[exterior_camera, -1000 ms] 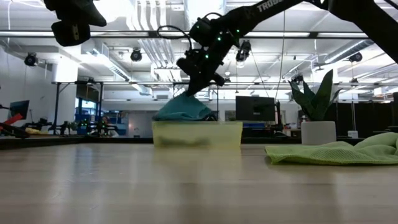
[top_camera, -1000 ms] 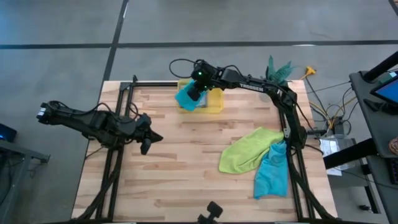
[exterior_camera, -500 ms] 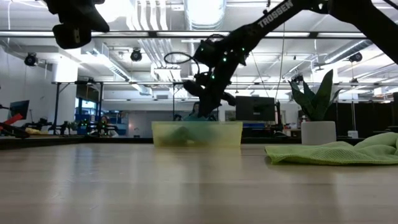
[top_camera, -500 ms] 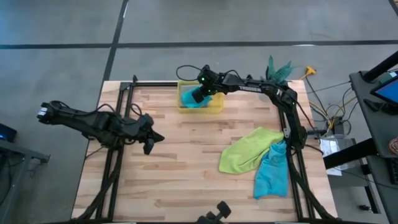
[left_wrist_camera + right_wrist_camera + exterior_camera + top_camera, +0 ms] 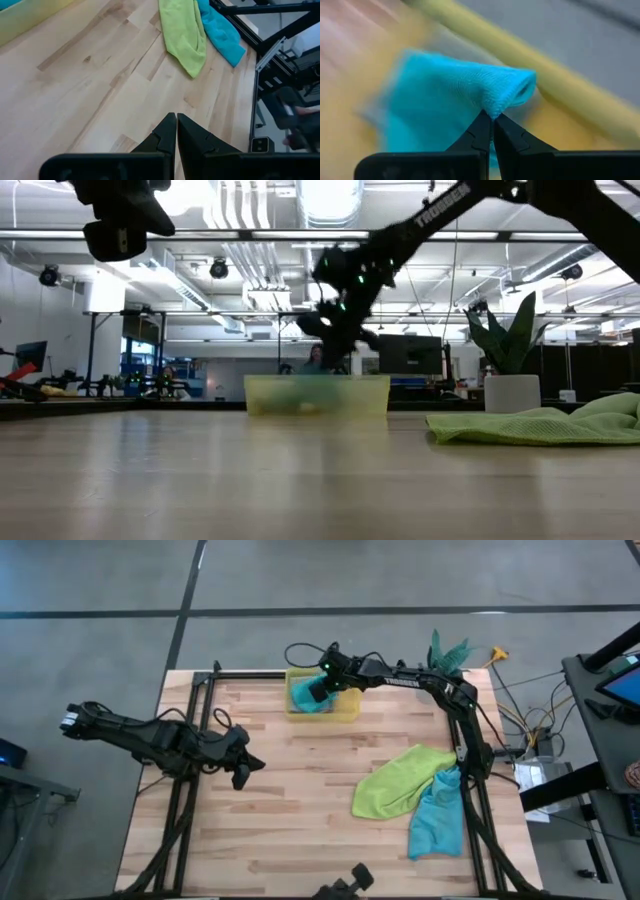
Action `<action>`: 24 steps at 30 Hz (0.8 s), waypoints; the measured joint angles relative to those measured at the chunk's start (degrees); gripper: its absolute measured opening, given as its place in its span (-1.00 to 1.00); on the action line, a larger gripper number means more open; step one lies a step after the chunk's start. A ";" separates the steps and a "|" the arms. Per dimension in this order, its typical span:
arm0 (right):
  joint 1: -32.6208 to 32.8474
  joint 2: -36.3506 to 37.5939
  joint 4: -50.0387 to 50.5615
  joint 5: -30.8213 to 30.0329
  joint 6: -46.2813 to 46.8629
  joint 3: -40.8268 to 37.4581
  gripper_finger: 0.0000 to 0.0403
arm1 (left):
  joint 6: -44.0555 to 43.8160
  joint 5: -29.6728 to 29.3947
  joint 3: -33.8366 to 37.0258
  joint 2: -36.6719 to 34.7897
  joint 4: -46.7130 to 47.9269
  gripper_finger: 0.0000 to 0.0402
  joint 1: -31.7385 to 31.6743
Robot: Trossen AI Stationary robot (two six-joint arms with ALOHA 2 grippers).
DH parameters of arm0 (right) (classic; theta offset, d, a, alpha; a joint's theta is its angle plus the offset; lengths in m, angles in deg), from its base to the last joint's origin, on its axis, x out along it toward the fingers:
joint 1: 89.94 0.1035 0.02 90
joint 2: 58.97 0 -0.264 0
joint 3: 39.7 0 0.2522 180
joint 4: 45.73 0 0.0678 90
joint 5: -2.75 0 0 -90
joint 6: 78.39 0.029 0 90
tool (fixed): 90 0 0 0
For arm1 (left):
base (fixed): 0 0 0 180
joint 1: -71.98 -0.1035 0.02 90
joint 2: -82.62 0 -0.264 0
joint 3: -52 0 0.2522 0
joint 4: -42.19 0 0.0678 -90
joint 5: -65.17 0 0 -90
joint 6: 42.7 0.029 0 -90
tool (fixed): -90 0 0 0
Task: Fold microfiber towels
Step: Stack the blue microfiber cloth on the gray microfiber cloth in the bin
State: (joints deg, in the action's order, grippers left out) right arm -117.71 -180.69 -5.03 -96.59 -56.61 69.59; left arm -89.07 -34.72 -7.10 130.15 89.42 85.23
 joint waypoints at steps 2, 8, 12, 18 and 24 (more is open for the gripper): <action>-0.78 -0.63 1.94 0.52 1.21 -1.11 -0.96 | 0.00 0.00 0.00 -0.04 -0.03 -1.00 0.00; -1.31 0.05 2.17 2.21 1.07 -3.11 -0.96 | -0.14 0.42 0.00 -0.03 -0.17 -1.00 0.00; -1.51 0.61 0.32 4.27 -1.92 -1.63 -0.93 | -0.26 0.44 0.00 0.00 -0.07 -1.00 0.00; -1.36 0.81 1.72 7.03 -4.72 2.91 -0.87 | 0.20 0.44 0.00 0.09 0.01 -1.00 0.00; -1.84 0.81 3.44 11.61 -9.96 5.18 -0.86 | 0.48 -1.52 0.00 0.11 -0.02 -1.00 -0.02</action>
State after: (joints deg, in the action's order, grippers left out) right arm -119.55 -179.87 -1.59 -84.98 -66.57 74.76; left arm -88.59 -36.25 -7.10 130.26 89.40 85.21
